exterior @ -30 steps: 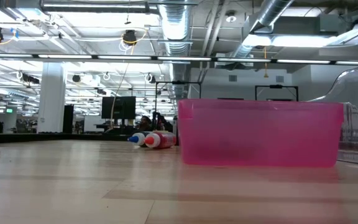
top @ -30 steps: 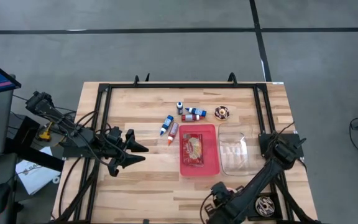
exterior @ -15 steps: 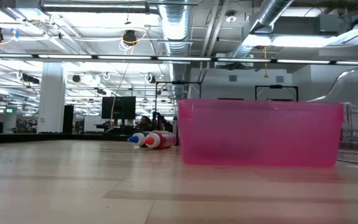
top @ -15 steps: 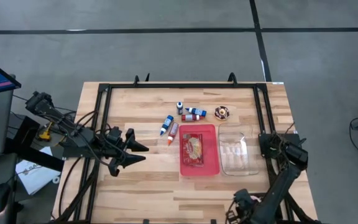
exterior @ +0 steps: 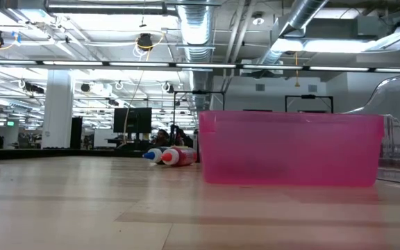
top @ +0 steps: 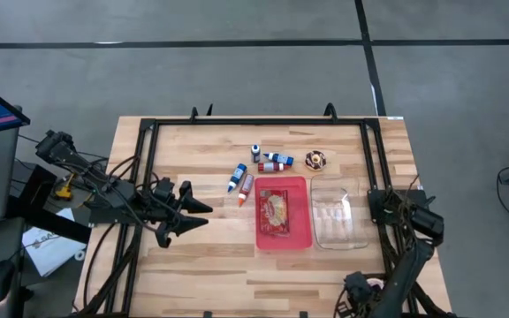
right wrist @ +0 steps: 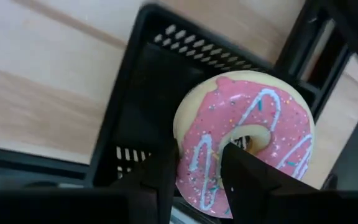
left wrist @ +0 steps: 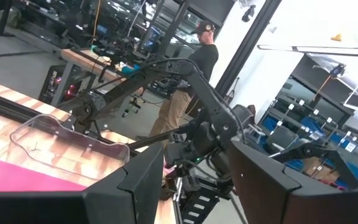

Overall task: Pick & Place Food Item
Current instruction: Put the pink donut into the black bin, then put the black donut into the black bin

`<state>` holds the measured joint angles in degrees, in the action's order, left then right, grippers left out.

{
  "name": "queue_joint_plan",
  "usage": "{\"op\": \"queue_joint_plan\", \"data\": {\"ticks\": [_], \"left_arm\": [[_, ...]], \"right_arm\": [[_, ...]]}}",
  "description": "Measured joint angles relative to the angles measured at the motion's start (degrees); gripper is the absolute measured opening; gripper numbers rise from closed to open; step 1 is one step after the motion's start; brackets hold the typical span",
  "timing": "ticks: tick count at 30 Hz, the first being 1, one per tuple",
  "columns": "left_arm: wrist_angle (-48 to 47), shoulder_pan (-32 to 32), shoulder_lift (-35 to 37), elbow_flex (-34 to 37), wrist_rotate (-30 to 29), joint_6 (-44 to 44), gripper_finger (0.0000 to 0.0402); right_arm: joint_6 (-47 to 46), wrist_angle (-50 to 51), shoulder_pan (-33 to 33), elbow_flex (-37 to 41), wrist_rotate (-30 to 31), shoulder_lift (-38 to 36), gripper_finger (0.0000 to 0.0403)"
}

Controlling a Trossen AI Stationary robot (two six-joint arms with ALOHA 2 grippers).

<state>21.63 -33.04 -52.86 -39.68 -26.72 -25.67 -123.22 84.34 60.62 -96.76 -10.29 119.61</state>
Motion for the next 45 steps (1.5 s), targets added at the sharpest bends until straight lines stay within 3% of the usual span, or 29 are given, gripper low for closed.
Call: {"op": "queue_joint_plan", "data": {"ticks": [23,36,45], "left_arm": [[4.87,0.09,-0.02,0.00,-3.30,-2.25,0.0177],[5.55,0.07,-0.02,0.00,-3.76,-2.25,0.0177],[5.48,0.07,-0.02,0.00,-3.94,-1.75,0.0177]], "right_arm": [[-0.02,-1.04,4.57,3.90,0.09,0.04,0.0114],[-0.09,-3.33,4.93,4.47,-0.69,-0.39,0.0199],[0.00,-1.37,4.20,4.30,0.20,-1.88,0.0207]]}}
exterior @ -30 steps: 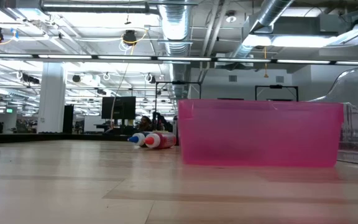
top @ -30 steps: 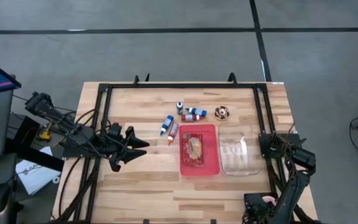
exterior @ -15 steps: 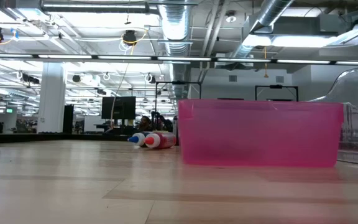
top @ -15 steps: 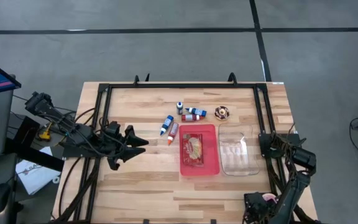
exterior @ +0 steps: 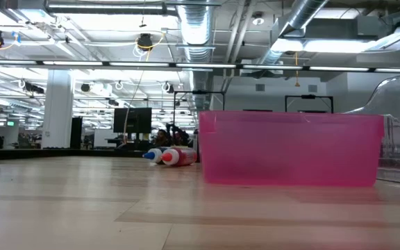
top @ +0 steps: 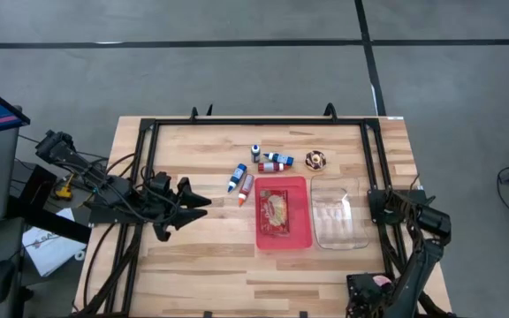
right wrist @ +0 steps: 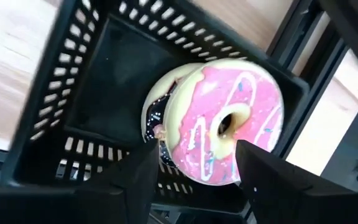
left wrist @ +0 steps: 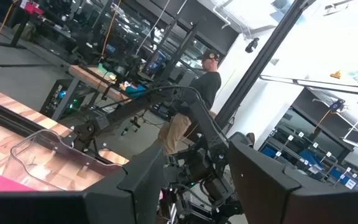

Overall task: Pick & Place Food Item
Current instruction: Put the black donut into the black bin

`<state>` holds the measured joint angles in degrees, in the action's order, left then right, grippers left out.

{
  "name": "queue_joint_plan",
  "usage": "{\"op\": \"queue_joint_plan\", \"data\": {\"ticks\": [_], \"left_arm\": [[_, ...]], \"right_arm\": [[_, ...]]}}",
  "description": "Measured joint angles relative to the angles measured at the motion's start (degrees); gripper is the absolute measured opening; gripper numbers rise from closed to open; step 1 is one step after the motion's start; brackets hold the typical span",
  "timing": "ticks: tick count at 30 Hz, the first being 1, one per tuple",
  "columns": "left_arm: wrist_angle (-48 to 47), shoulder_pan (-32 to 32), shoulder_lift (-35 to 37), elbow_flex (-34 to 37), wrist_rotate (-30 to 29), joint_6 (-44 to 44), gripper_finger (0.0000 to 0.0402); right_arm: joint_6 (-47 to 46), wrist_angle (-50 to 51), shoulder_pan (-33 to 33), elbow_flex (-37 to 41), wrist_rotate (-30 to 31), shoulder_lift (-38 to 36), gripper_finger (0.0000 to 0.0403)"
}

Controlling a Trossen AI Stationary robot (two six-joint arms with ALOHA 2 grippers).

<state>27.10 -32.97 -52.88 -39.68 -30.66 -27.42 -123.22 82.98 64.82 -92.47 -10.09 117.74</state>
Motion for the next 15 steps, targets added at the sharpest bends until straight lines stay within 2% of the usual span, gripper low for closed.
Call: {"op": "queue_joint_plan", "data": {"ticks": [5,10,15], "left_arm": [[-0.18,0.00,0.00,0.00,-0.76,0.13,0.0177],[-2.25,0.00,0.00,0.00,-1.49,0.31,0.0177],[-3.66,-0.11,1.61,0.00,-1.48,2.07,0.0177]], "right_arm": [[0.47,3.31,-3.65,-0.04,7.33,-4.68,0.0207],[1.56,2.48,-10.15,-0.04,23.67,-9.42,0.0207],[3.46,1.76,-19.54,-0.04,40.18,-13.96,0.0207]]}}
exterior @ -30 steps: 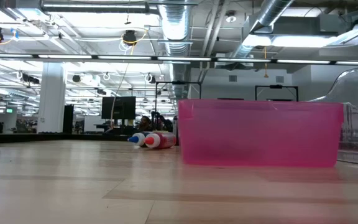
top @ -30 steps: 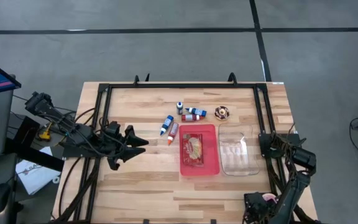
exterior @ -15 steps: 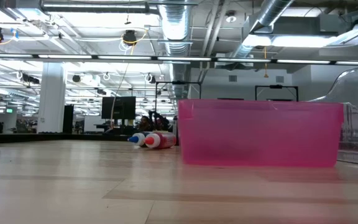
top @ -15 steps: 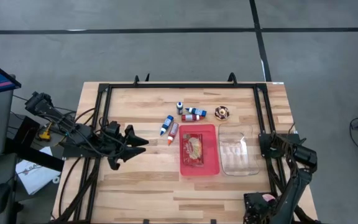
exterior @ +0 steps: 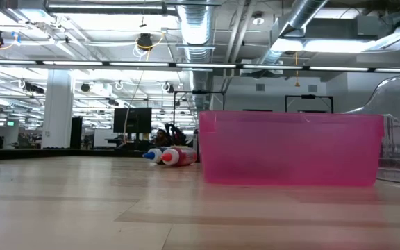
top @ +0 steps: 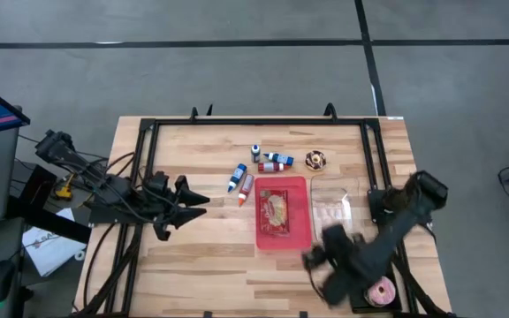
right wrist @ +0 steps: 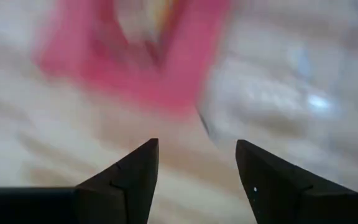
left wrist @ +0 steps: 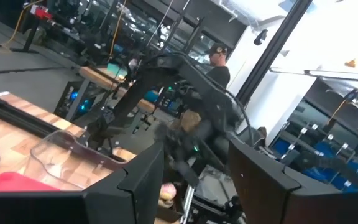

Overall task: Pick & Place Food Item
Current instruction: Put the black donut into the black bin

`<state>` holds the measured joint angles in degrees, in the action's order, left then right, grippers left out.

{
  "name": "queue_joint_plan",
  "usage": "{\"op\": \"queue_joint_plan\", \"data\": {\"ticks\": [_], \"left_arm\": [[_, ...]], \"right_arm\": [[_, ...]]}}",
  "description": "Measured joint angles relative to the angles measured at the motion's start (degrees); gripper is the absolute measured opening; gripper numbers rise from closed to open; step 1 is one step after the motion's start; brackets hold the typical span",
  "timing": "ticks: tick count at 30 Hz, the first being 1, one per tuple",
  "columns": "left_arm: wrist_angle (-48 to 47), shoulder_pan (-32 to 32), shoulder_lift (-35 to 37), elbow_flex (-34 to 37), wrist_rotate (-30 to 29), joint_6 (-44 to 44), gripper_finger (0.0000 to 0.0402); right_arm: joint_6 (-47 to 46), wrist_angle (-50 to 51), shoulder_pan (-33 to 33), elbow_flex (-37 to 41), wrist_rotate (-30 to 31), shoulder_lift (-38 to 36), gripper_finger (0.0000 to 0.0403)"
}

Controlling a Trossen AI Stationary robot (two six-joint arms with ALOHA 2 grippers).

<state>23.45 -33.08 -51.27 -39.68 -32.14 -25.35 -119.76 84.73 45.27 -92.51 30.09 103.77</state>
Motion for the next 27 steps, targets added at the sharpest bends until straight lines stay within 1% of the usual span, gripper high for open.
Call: {"op": "queue_joint_plan", "data": {"ticks": [3,5,7,9,10,12,14,16,18,22,24,27], "left_arm": [[-2.10,0.00,1.87,0.00,-0.01,2.25,0.0177],[-2.09,0.00,3.12,0.00,-0.01,3.77,0.0177],[-2.04,0.00,4.15,0.00,-0.02,5.80,0.0177],[-2.16,0.00,4.86,0.00,0.00,7.70,0.0177],[-2.38,0.00,5.22,0.00,-0.01,8.65,0.0177],[-3.17,0.00,5.84,0.00,-0.01,10.21,0.0177],[-5.01,0.00,6.37,0.00,-0.02,11.45,0.0177],[-6.31,0.00,6.70,0.00,-0.02,11.63,0.0177],[-7.42,0.00,6.81,0.00,-0.65,11.87,0.0177],[-9.94,0.00,7.02,0.00,-3.12,13.07,0.0177],[-10.28,0.19,7.09,0.00,-5.69,13.77,0.0177],[-11.28,1.18,7.05,0.00,-9.32,14.89,0.0177]], "right_arm": [[0.61,-0.11,-6.89,0.00,10.31,-3.05,0.0207],[4.32,-2.17,-11.84,0.00,15.52,-5.45,0.0207],[11.87,-6.24,-17.03,0.00,18.21,-8.08,0.0207],[23.81,-11.63,-22.58,0.00,18.14,-10.44,0.0207],[30.47,-14.41,-25.34,0.00,16.88,-11.44,0.0207],[43.92,-18.42,-31.34,-0.02,11.76,-13.22,0.0206],[54.78,-20.52,-37.58,-0.04,5.73,-14.38,0.0203],[63.54,-20.27,-43.74,-0.04,0.52,-14.72,0.0199],[69.87,-17.09,-49.73,-0.04,-4.05,-14.69,0.0194],[79.43,-5.85,-61.07,-0.04,-11.76,-13.37,0.0186],[85.06,-2.68,-66.12,0.07,-12.91,-12.15,0.0184],[93.90,-1.52,-72.95,0.04,-13.18,-11.11,0.0186]]}}
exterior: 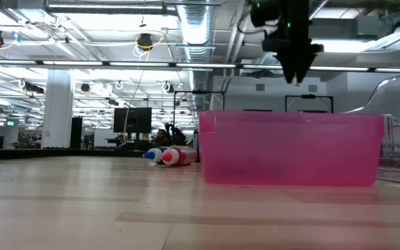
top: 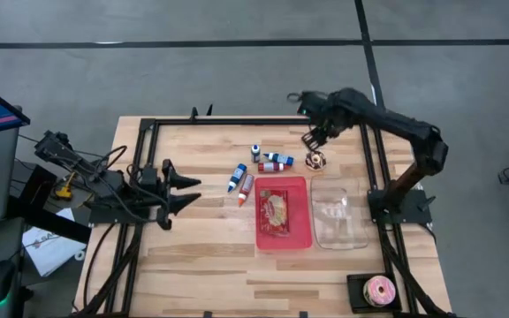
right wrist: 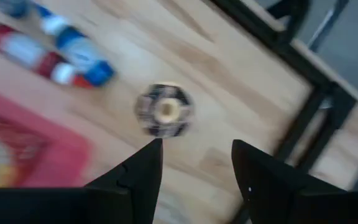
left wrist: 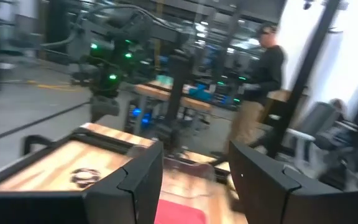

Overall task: Pick & Place Food Item
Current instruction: Put the black donut into the black bin

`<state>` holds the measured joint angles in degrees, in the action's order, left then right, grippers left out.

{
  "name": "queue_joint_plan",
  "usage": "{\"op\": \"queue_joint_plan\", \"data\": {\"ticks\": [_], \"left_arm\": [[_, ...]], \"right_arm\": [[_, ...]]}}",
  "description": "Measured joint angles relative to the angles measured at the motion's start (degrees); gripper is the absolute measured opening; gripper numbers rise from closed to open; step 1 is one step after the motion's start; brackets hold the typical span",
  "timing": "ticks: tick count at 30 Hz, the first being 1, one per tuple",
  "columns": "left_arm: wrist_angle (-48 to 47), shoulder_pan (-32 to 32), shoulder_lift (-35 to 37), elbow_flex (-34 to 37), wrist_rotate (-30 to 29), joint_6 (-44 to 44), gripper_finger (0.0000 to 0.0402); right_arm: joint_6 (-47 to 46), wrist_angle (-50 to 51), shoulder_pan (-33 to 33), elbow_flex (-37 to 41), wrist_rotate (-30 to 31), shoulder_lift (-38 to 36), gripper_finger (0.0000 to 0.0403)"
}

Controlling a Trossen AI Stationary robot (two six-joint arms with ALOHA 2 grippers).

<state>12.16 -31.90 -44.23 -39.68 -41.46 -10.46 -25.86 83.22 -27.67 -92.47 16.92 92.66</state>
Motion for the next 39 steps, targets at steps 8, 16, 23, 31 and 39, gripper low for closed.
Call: {"op": "queue_joint_plan", "data": {"ticks": [8,16,23,31,39], "left_arm": [[-0.24,4.25,0.00,0.00,-3.04,-2.16,0.0177],[-0.26,5.09,-0.04,0.00,-5.67,-3.29,0.0177],[-0.38,5.09,-0.07,0.00,-5.67,-4.28,0.0177],[-0.37,4.94,-0.07,0.00,-5.52,-6.20,0.0177],[-0.35,4.94,-0.07,0.00,-5.26,-7.87,0.0177]], "right_arm": [[15.48,-0.25,-11.95,3.46,-3.83,5.80,0.0216],[17.27,-9.73,-15.84,10.99,-6.58,7.51,0.0230],[12.33,-18.23,-12.54,16.70,-10.42,7.45,0.0230],[9.38,-24.84,-11.05,23.41,-11.11,7.45,0.0230],[8.48,-29.19,-10.96,26.20,-12.05,7.41,0.0230]]}}
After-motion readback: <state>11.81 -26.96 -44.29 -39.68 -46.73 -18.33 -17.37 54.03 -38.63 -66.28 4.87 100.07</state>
